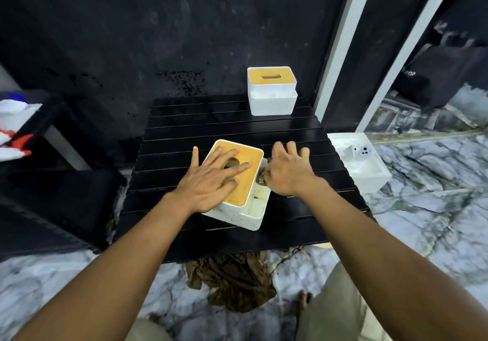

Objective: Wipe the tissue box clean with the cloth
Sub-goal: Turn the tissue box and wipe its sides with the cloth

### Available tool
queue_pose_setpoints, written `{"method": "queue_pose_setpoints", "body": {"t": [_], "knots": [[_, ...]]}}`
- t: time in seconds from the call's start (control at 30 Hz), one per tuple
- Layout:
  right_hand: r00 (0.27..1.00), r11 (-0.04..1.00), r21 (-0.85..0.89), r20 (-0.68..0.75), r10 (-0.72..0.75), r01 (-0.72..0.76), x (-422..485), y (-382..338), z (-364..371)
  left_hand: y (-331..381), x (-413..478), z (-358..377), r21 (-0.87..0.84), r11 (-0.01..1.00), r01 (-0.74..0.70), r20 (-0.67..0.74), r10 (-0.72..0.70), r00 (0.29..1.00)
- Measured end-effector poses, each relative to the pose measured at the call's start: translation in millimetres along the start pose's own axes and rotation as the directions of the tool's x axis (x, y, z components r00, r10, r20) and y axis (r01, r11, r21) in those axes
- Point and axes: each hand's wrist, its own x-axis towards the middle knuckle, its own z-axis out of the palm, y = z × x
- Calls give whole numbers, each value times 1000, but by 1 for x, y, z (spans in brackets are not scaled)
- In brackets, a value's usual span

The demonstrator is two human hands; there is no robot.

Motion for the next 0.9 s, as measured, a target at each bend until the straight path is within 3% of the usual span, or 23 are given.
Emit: {"method": "queue_pose_setpoints", "body": {"t": [0.13, 0.2, 0.23, 0.3, 0.5, 0.6, 0.7, 0.8, 0.9], "knots": [[989, 1000, 3, 150, -2, 1, 20, -6, -10, -1, 0, -1, -5, 1000, 0, 0, 0, 1000], [999, 989, 142, -5, 39, -38, 12, 4, -8, -1, 0, 0, -7, 1000, -7, -5, 7, 1000], [986, 957, 274, -112, 125, -90, 5, 9, -5, -2, 1, 1, -8, 1000, -8, -13, 8, 1000], [948, 888, 428, -177, 264, -167, -7, 14, 0, -5, 2, 2, -17, 1000, -3, -18, 3, 1000], [955, 965, 185, -195, 223, -188, -7, 1, 21, -4, 3, 8, -23, 1000, -21, -9, 21, 1000], [970, 970, 74, -46, 237, -233, 7, 8, 22, 2, 9, 15, -21, 998, -57, 5, 57, 998], [987, 987, -26, 8, 160, -159, 20, 6, 17, -1, 10, 18, -36, 998, -46, 43, 47, 998], [990, 995, 81, -127, 60, -50, 1, 6, 1, 7, -12, 5, -29, 999, -21, -17, 20, 1000], [957, 942, 335, -281, 73, 27, -3, 17, -1, 4, -3, 0, -8, 1000, -21, -15, 21, 1000]]}}
